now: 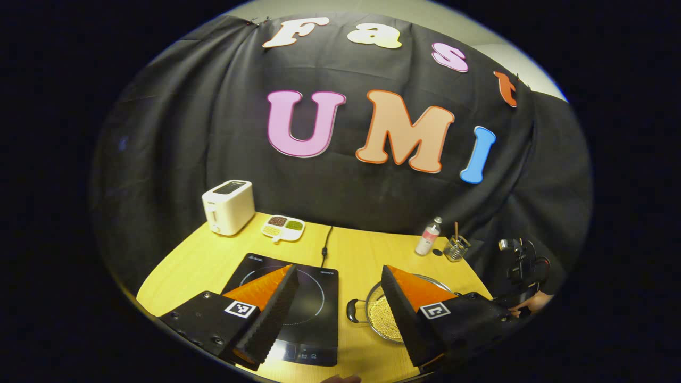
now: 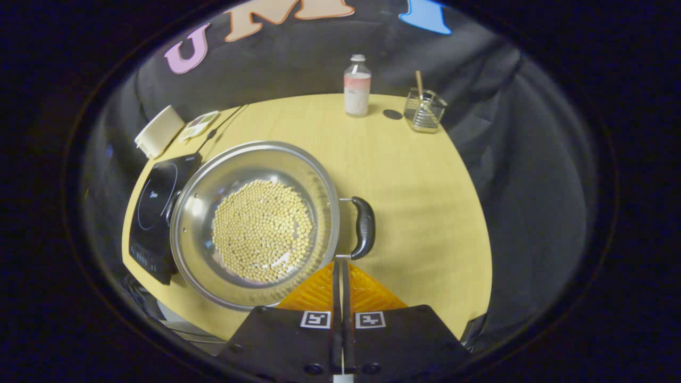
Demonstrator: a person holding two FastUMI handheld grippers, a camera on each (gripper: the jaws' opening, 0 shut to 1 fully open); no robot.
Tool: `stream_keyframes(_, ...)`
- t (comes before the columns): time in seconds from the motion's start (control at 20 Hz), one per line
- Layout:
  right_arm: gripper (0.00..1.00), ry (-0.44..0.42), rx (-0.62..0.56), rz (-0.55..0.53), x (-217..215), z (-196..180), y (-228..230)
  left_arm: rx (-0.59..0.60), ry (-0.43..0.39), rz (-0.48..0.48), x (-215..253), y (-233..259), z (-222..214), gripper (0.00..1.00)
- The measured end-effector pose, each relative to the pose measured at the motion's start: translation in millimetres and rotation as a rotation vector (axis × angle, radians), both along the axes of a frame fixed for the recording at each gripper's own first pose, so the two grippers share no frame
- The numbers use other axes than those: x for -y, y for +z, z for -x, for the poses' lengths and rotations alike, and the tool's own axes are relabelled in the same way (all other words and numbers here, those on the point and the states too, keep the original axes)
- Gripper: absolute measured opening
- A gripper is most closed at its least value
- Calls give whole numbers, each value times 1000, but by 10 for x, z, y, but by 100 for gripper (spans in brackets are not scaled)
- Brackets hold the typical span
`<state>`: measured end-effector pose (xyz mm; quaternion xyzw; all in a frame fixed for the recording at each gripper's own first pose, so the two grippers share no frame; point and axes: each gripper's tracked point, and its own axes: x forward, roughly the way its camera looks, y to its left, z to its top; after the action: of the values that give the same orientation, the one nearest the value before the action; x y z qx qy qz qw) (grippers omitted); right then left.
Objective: First push the handle of the pot to place it horizontally, then grasp the pot with both hands and set it on the induction cooktop.
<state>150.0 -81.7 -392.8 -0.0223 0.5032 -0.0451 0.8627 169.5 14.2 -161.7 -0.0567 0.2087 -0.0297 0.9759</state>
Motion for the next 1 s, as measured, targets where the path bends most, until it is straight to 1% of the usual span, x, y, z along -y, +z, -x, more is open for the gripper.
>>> stream_keyframes(0.1,3,-42,35,8,-20,13,61,-18,-54,11,42,-78,-23,96)
stream_keyframes(0.2,12,-67,63,20,-47,48,141,-35,-102,23,86,-156,-47,96)
stream_keyframes(0.3,14,-85,77,25,-100,87,200,-54,-145,33,128,-241,-78,96)
stream_keyframes(0.4,19,-98,94,32,-126,86,227,-72,-169,29,126,-308,-104,96)
stream_keyframes(0.55,64,-91,112,29,-140,14,226,-116,-167,10,122,-487,-150,96)
stream_keyframes(0.6,64,-86,101,33,-118,-21,181,-136,-161,3,137,-546,-156,96)
stream_keyframes(0.65,68,-81,88,28,-100,-47,153,-151,-154,1,159,-604,-174,96)
stream_keyframes(0.75,81,-70,82,6,-71,-156,107,-178,-142,0,240,-705,-205,96)
stream_keyframes(1.0,80,-60,54,-30,79,-362,-87,-248,-106,-18,418,-980,-261,96)
